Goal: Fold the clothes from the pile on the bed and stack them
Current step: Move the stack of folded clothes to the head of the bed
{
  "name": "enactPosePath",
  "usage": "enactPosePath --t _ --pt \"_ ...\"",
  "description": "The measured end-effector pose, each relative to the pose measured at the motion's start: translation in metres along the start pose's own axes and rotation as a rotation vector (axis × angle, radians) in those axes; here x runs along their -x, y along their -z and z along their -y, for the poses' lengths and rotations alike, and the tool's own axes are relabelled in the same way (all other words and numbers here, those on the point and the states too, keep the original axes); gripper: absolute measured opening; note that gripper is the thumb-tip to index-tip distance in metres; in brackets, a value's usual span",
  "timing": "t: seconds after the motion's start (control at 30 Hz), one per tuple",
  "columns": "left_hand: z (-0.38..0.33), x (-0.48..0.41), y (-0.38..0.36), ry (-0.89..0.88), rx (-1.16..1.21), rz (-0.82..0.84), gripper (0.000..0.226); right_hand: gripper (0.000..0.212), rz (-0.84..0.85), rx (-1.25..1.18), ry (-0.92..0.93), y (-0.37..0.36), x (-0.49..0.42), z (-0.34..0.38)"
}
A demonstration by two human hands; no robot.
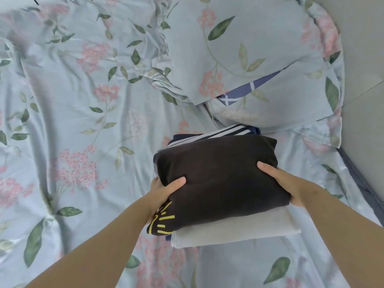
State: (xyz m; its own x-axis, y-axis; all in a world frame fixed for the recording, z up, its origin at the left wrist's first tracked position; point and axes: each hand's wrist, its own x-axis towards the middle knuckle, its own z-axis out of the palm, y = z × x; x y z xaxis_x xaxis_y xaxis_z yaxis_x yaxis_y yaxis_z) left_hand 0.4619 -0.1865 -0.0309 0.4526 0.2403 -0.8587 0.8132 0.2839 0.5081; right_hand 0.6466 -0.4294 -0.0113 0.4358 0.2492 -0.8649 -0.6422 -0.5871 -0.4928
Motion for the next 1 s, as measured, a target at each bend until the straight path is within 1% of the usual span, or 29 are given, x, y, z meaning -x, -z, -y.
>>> enactPosePath --t 0.03,0.07,0.17,0.3,0.33,0.4,0.47,0.57,0.63,0.7,0.8,0.83,0.93,0.97,1.0 --pt "0.001 -0.003 0.0 0.001 0.003 -0.016 0.123 0.043 -0.013 0.004 -0.003 0.0 -0.002 0.001" --pt "0.001 -0.005 0.0 -0.002 0.014 -0.017 0.122 0.042 -0.024 0.006 -0.005 -0.002 -0.003 0.003" --pt "0.003 -0.006 -0.003 -0.018 0.105 0.021 0.104 0.041 -0.046 -0.013 0.014 -0.006 -0.004 0.005" --pt "0.005 -0.005 -0.006 0.006 0.225 0.017 0.1 0.041 -0.073 -0.031 0.08 -0.011 0.003 0.0" --pt "0.001 -0.003 -0.007 0.032 0.265 0.017 0.095 0.042 -0.073 -0.038 0.089 -0.013 0.005 -0.002" --pt "-0.006 0.006 -0.007 0.082 0.311 0.005 0.073 0.044 -0.076 -0.062 0.087 -0.018 0.013 -0.005" --pt "-0.01 0.019 -0.004 0.118 0.257 0.002 0.045 0.044 -0.072 -0.098 0.066 -0.022 0.023 -0.008" --pt "-0.007 0.046 0.006 0.157 0.244 0.08 0.032 0.06 -0.037 -0.108 -0.004 -0.026 0.038 -0.021" --pt "0.008 0.064 0.017 0.206 0.28 0.08 0.035 0.065 0.021 -0.101 -0.063 -0.036 0.05 -0.034" --pt "0.031 0.078 0.026 0.241 0.304 0.066 0.035 0.065 0.075 -0.075 -0.099 -0.049 0.055 -0.046" --pt "0.056 0.085 0.029 0.257 0.387 -0.011 0.03 0.06 0.116 -0.057 -0.053 -0.062 0.053 -0.047" --pt "0.059 0.082 0.027 0.252 0.427 -0.033 0.03 0.055 0.117 -0.058 -0.027 -0.064 0.05 -0.045" --pt "0.062 0.07 0.02 0.223 0.479 -0.056 0.038 0.033 0.084 -0.109 0.001 -0.066 0.042 -0.045" --pt "0.063 0.067 0.019 0.213 0.494 -0.048 0.038 0.034 0.075 -0.123 0.005 -0.066 0.041 -0.047" --pt "0.066 0.066 0.019 0.196 0.513 -0.039 0.034 0.043 0.089 -0.129 0.01 -0.067 0.04 -0.049"
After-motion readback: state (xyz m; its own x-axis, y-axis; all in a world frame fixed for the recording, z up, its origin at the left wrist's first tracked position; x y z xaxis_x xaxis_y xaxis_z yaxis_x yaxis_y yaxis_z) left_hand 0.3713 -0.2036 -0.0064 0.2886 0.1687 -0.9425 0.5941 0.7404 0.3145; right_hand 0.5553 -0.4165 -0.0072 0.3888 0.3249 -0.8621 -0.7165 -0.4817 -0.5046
